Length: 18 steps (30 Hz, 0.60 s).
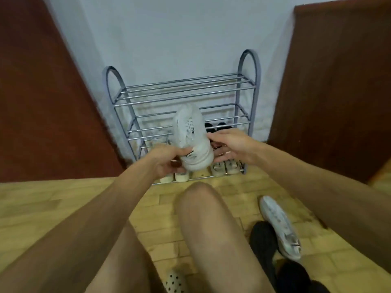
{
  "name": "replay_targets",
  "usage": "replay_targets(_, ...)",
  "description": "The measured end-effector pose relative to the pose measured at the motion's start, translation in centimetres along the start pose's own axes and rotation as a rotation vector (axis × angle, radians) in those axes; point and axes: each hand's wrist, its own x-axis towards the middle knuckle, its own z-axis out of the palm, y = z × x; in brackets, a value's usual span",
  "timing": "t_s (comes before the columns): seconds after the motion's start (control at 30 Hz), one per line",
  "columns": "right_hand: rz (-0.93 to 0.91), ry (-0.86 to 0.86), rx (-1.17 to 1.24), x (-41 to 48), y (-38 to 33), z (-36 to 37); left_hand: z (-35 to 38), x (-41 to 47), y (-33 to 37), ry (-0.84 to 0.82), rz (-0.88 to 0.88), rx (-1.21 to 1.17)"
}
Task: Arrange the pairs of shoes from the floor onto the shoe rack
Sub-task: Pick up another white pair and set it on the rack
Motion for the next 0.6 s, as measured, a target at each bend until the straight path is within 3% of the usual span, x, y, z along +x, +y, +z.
replay_targets(0.2, 0.149, 0.265, -0.013, -2.5, 6.4, -8.0, 10.2, 1.7, -4.1, -0.045, -0.048, 0.081)
replay_targets(0.4, 0.417, 0.336, -0.137, -6.8, 15.7, -13.2, 18.1, 2.7, -11.2, -0.210, -0.237, 0.158)
replay_targets(0.6, 0.634, 0.407, -0.071, -9.5, 25.5, -14.5, 19.8, 3.8, -14.9, -0.277, -0.356, 0.296)
